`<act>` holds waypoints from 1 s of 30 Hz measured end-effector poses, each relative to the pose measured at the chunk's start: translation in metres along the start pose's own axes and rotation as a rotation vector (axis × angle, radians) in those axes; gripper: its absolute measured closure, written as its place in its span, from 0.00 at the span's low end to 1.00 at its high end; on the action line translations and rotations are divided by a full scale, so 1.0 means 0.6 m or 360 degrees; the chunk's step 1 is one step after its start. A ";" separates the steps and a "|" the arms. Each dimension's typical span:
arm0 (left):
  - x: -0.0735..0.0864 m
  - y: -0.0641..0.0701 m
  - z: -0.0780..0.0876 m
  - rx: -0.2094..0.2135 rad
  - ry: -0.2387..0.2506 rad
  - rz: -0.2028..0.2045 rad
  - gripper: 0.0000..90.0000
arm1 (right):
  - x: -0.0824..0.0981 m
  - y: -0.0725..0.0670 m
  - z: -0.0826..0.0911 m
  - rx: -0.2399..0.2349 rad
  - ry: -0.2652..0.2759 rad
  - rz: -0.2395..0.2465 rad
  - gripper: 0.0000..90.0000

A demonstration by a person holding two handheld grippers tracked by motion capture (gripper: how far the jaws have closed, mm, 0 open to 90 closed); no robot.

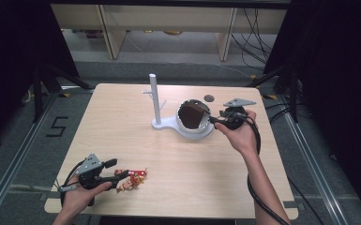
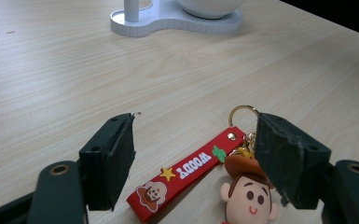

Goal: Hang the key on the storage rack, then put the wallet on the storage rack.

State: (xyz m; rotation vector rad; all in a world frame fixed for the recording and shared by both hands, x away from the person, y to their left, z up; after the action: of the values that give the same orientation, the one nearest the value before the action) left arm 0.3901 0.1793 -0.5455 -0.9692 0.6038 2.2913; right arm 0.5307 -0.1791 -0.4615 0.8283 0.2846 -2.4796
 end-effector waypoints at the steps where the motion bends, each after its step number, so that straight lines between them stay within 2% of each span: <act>1: -0.001 0.001 -0.002 0.0008 0.0007 0.0001 0.32 | 0.018 0.003 -0.004 0.0000 -0.0067 -0.0003 0.52; 2: -0.002 0.001 -0.003 0.0021 0.0013 0.0000 0.32 | 0.040 0.003 -0.007 -0.0006 -0.0163 -0.0045 0.52; 4: -0.005 0.001 -0.005 0.0016 0.0016 -0.0005 0.32 | 0.067 0.009 -0.010 -0.0008 -0.0225 -0.0055 0.54; 5: -0.007 0.002 -0.005 0.0015 0.0025 -0.0009 0.33 | 0.077 0.008 -0.013 -0.0036 -0.0251 -0.0064 0.54; 7: -0.013 0.001 -0.003 0.0002 0.0069 -0.0005 0.34 | 0.095 0.011 -0.014 -0.0009 -0.0289 -0.0060 0.54; 8: -0.016 0.001 -0.001 -0.0006 0.0085 -0.0007 0.35 | 0.104 0.008 -0.014 -0.0022 -0.0319 -0.0094 0.55; 9: -0.018 0.002 0.000 -0.0005 0.0108 -0.0004 0.35 | 0.116 0.001 -0.013 -0.0040 -0.0382 -0.0171 0.58; 12: -0.020 0.009 0.005 0.0010 0.0136 -0.0012 0.36 | 0.138 -0.011 -0.013 -0.0007 -0.0445 -0.0118 0.58; 15: -0.016 0.013 0.006 0.0005 0.0110 -0.0021 0.36 | 0.153 -0.031 -0.013 -0.0009 -0.0441 -0.0124 0.54; 16: -0.016 0.015 0.007 0.0011 0.0114 -0.0015 0.36 | 0.156 -0.033 -0.016 0.0012 -0.0419 -0.0102 0.54; 17: -0.016 0.015 0.008 0.0007 0.0109 -0.0009 0.36 | 0.164 -0.038 -0.015 0.0034 -0.0447 -0.0114 0.54; 18: -0.016 0.015 0.007 0.0009 0.0111 -0.0010 0.36 | 0.168 -0.038 -0.016 0.0056 -0.0449 -0.0085 0.54; 19: -0.017 0.016 0.005 0.0012 0.0113 -0.0014 0.36 | 0.174 -0.044 -0.014 0.0058 -0.0465 -0.0133 0.55; 20: -0.018 0.016 0.003 0.0009 0.0111 -0.0012 0.36 | 0.177 -0.046 -0.014 0.0053 -0.0462 -0.0142 0.56; 21: -0.017 0.015 0.003 -0.0005 0.0095 -0.0006 0.36 | 0.180 -0.046 -0.012 0.0062 -0.0466 -0.0165 0.57; 22: -0.018 0.016 0.001 0.0003 0.0103 -0.0015 0.36 | 0.182 -0.045 -0.014 0.0060 -0.0456 -0.0156 0.57; 24: -0.018 0.016 0.000 -0.0023 0.0072 -0.0015 0.36 | 0.186 -0.043 -0.009 0.0084 -0.0469 -0.0216 0.59; 27: -0.024 0.017 -0.003 -0.0012 0.0069 -0.0034 0.36 | 0.191 -0.035 -0.005 0.0095 -0.0473 -0.0246 0.60; 29: -0.027 0.017 -0.002 -0.0023 0.0040 -0.0029 0.36 | 0.194 -0.032 -0.001 0.0105 -0.0483 -0.0287 0.60; 30: -0.029 0.018 -0.001 -0.0023 0.0020 -0.0040 0.36 | 0.196 -0.027 -0.001 0.0122 -0.0477 -0.0271 0.60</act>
State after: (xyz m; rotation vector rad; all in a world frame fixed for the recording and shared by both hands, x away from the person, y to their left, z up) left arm 0.3931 0.1654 -0.5309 -0.9931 0.5776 2.2720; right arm 0.4420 -0.2121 -0.5333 0.4668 0.1600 -2.7436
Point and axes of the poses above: each handheld gripper's, and its own axes: z roughly backward along the jaws, x roughly out of its underside, y roughly to its right, the point moved 9 cm from there along -z, roughly forward along the jaws, and after that the axes turned 15 degrees about -y, right-handed, at the moved point
